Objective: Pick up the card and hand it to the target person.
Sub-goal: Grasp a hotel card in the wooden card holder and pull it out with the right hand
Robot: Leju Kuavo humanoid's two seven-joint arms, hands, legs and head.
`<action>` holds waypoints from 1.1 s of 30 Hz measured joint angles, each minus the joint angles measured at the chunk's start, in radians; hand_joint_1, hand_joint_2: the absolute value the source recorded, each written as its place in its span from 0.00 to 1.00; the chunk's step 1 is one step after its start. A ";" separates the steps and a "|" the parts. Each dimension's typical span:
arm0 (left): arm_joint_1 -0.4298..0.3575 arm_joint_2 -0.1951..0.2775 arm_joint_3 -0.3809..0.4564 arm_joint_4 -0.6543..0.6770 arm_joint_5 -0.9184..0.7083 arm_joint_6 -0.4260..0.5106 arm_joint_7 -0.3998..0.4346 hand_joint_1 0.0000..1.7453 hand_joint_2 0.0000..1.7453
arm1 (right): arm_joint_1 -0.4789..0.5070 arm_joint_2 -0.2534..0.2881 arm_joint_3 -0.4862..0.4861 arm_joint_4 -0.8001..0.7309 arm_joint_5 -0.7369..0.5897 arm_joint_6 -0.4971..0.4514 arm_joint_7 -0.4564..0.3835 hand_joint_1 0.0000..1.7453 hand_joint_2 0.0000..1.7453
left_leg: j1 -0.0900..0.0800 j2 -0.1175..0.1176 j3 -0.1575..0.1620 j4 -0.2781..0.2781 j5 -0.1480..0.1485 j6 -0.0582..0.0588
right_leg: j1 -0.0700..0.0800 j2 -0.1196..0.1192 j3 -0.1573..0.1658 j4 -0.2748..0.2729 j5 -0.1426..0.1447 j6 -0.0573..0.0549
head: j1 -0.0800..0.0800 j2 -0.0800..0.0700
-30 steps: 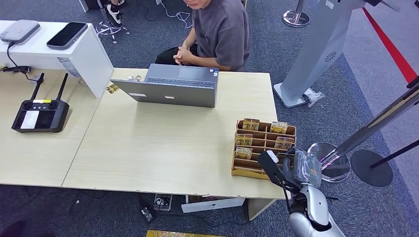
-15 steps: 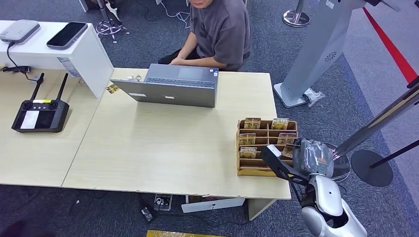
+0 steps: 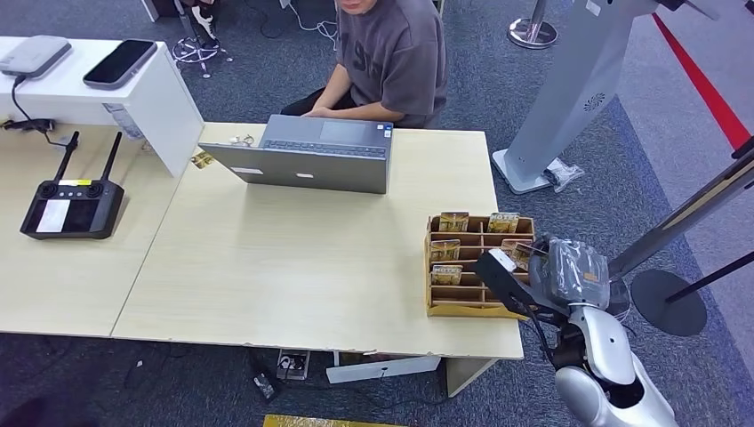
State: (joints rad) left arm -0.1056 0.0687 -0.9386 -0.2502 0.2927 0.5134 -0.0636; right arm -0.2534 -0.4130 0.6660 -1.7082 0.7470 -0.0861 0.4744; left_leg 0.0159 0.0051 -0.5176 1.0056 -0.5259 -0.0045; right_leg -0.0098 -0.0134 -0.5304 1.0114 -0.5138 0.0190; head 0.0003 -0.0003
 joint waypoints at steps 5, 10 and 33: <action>-0.001 0.004 -0.001 0.000 0.058 -0.084 -0.075 0.00 0.00 | -0.048 0.004 -0.004 -0.001 -0.097 -0.057 -0.041 0.88 1.00 | 0.000 0.000 0.000 0.000 0.000 0.000 | 0.000 0.000 0.000 0.000 0.000 0.000 | 0.000 0.000; -0.005 0.007 -0.001 0.000 0.085 -0.202 -0.111 0.00 0.00 | -0.093 0.013 -0.004 -0.001 -0.144 -0.084 -0.061 0.81 1.00 | 0.000 0.000 0.000 0.000 0.000 0.000 | 0.000 0.000 0.000 0.000 0.000 0.000 | 0.000 0.000; -0.024 0.022 0.000 0.000 0.152 -0.343 -0.251 0.00 0.00 | -0.168 0.074 -0.009 0.096 -0.229 -0.309 -0.183 0.87 1.00 | 0.000 -0.001 0.000 0.000 0.000 0.000 | 0.000 -0.001 0.000 0.000 0.000 0.000 | 0.000 0.000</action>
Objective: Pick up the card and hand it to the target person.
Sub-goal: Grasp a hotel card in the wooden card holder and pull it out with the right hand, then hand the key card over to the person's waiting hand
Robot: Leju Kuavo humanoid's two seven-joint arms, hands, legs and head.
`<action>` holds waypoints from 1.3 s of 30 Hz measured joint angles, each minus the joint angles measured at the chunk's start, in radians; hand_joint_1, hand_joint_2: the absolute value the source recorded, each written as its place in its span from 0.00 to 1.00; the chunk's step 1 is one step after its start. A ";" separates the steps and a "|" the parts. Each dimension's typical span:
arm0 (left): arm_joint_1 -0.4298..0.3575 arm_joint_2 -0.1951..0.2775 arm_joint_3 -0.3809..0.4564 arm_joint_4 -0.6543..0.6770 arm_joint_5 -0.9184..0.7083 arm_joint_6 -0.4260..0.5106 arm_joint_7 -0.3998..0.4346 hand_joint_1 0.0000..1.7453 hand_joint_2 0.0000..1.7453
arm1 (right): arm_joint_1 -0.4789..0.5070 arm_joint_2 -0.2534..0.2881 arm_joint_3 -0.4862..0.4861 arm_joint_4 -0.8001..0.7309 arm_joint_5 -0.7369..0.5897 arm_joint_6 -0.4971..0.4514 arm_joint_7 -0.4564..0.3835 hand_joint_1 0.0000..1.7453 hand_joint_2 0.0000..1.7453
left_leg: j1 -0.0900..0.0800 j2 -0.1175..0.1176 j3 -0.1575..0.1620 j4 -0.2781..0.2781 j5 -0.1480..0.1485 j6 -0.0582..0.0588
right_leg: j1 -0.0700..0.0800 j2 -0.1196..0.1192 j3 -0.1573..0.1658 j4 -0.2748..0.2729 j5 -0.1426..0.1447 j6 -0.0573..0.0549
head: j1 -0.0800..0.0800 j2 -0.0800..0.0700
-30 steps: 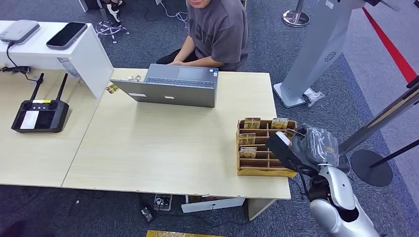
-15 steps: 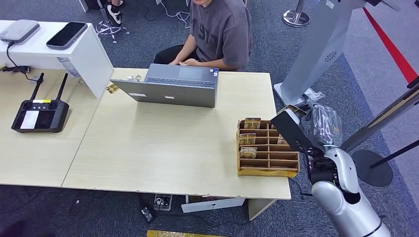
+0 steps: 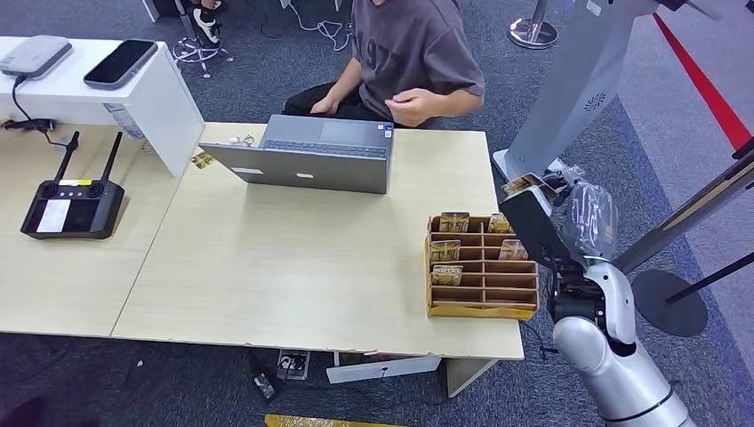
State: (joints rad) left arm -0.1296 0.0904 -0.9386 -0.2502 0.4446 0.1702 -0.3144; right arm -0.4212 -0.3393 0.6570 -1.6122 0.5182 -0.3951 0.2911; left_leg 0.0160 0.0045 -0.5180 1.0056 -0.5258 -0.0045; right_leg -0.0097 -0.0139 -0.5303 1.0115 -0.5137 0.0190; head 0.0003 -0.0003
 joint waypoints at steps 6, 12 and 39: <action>-0.034 -0.021 0.000 -0.001 -0.010 0.047 0.140 0.00 0.00 | -0.020 0.065 -0.010 0.108 -0.002 -0.073 -0.058 0.86 1.00 | 0.000 -0.001 0.000 0.000 0.000 0.000 | 0.000 0.000 0.000 0.000 0.000 0.000 | 0.000 0.000; -0.057 -0.048 0.000 -0.007 0.000 0.020 0.138 0.00 0.00 | -0.041 0.126 -0.015 0.207 -0.024 -0.098 -0.097 0.86 1.00 | 0.000 -0.001 0.000 0.000 0.000 0.000 | 0.000 0.000 0.000 0.000 0.000 0.000 | 0.000 0.000; -0.088 -0.062 0.015 -0.019 -0.045 0.017 0.144 0.00 0.00 | -0.057 0.226 -0.017 0.370 -0.063 -0.109 -0.152 0.00 1.00 | 0.000 -0.001 0.000 0.000 0.000 0.000 | 0.000 0.000 0.000 0.000 0.000 0.000 | 0.000 0.000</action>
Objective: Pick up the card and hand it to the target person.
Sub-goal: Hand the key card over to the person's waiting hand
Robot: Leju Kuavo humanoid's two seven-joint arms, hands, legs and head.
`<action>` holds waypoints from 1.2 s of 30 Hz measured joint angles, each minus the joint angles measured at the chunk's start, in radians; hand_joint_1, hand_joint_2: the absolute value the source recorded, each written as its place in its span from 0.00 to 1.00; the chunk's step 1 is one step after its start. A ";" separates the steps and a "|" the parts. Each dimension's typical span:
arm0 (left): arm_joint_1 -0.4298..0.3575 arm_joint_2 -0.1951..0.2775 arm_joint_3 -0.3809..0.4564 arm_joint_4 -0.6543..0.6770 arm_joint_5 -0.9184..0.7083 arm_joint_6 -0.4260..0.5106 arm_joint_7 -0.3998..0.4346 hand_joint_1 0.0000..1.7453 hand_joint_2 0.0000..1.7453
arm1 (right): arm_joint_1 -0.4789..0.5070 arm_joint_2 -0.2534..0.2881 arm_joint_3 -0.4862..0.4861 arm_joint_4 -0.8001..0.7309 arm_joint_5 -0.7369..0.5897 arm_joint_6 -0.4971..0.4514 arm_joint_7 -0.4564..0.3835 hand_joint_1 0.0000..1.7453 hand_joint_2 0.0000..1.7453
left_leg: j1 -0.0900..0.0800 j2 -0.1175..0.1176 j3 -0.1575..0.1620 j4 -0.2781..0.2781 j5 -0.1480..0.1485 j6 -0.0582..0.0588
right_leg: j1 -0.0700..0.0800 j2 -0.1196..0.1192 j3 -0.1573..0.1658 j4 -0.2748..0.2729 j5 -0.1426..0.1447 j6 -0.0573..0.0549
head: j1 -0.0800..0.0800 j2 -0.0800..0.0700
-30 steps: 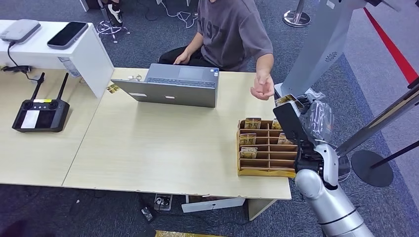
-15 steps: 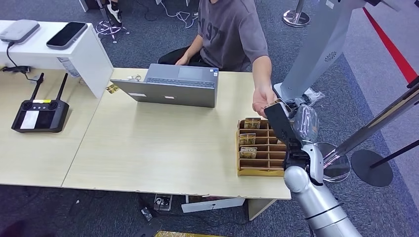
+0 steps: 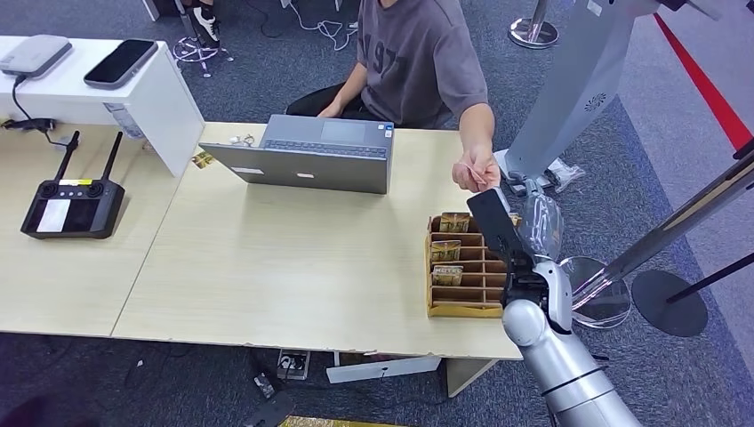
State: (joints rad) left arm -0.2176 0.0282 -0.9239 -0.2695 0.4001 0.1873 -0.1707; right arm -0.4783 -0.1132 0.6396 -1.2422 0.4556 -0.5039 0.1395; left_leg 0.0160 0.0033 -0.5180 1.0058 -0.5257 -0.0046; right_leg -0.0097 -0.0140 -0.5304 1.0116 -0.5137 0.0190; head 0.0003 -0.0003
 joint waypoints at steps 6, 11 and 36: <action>0.005 0.000 0.000 0.000 -0.004 0.003 -0.009 0.00 0.00 | 0.006 0.000 0.000 0.004 -0.002 -0.002 -0.007 0.00 1.00 | 0.000 0.000 0.000 0.000 0.000 0.000 | 0.000 0.000 0.000 0.000 0.000 0.000 | 0.000 0.000; 0.014 0.000 0.000 0.000 -0.003 0.008 -0.012 0.00 0.00 | 0.021 0.000 0.000 0.000 0.008 -0.015 -0.010 0.00 1.00 | 0.000 0.000 0.000 0.000 0.000 0.000 | 0.000 0.000 0.000 0.000 0.000 0.000 | 0.000 0.000; 0.077 0.005 0.025 0.000 0.060 0.050 -0.072 0.00 0.00 | 0.353 0.000 -0.046 -0.301 -0.368 -0.118 -0.186 0.00 1.00 | 0.000 0.000 0.000 0.000 0.000 0.000 | 0.000 0.000 0.000 0.000 0.000 0.000 | 0.000 0.000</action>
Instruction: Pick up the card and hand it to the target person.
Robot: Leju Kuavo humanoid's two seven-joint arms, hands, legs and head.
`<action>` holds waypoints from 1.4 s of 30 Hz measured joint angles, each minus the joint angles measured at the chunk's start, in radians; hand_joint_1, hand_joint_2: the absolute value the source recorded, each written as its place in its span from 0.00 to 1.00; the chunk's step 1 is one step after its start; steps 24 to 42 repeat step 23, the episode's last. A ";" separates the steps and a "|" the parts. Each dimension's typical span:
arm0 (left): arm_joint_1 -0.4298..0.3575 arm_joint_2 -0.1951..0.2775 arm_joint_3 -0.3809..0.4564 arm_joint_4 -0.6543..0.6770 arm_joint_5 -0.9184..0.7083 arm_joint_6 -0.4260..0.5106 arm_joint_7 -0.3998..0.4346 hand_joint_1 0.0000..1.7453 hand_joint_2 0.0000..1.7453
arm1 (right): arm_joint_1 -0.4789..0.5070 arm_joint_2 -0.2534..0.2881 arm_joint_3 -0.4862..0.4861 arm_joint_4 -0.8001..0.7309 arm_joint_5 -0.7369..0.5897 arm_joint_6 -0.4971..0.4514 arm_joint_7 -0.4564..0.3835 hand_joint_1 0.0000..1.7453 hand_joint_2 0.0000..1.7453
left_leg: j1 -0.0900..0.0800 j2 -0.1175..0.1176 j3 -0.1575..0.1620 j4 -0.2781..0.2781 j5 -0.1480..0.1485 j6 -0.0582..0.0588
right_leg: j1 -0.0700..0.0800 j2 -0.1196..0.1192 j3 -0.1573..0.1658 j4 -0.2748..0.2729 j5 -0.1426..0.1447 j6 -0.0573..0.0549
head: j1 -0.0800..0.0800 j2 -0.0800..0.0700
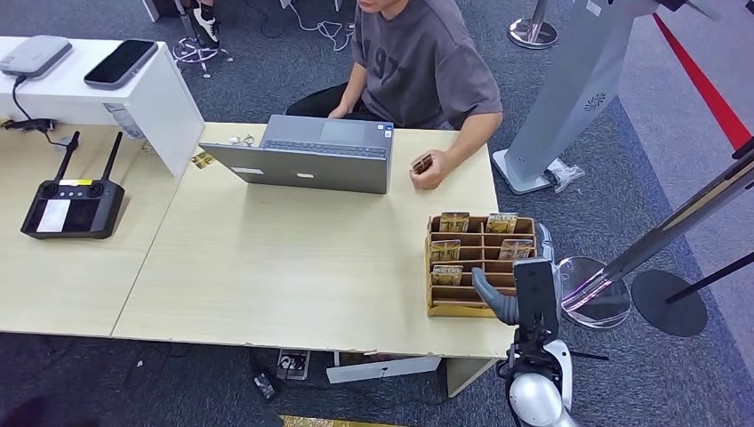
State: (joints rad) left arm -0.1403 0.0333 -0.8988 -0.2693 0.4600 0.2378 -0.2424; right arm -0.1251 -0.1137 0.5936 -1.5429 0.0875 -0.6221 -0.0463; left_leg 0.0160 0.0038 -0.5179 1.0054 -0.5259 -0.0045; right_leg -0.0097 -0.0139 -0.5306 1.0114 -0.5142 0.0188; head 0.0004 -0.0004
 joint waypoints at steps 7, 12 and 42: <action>0.004 0.000 0.006 0.000 0.014 0.005 -0.010 0.00 0.00 | 0.027 0.000 0.002 0.010 -0.048 -0.029 -0.020 0.00 1.00 | 0.000 0.000 0.000 0.000 0.000 0.000 | 0.000 0.000 0.000 0.000 0.000 0.000 | 0.000 0.000; 0.004 0.000 0.006 0.000 0.018 0.005 -0.012 0.00 0.00 | 0.034 0.000 0.003 0.023 -0.068 -0.033 -0.032 0.00 1.00 | 0.000 0.000 0.000 0.000 0.000 0.000 | 0.000 0.000 0.000 0.000 0.000 0.000 | 0.000 0.000; 0.004 0.000 0.006 0.000 0.019 0.005 -0.012 0.00 0.00 | 0.036 0.000 0.004 0.050 -0.060 -0.044 -0.038 0.00 1.00 | 0.000 0.000 0.000 0.000 0.000 0.000 | 0.000 0.000 0.000 0.000 0.000 0.000 | 0.000 0.000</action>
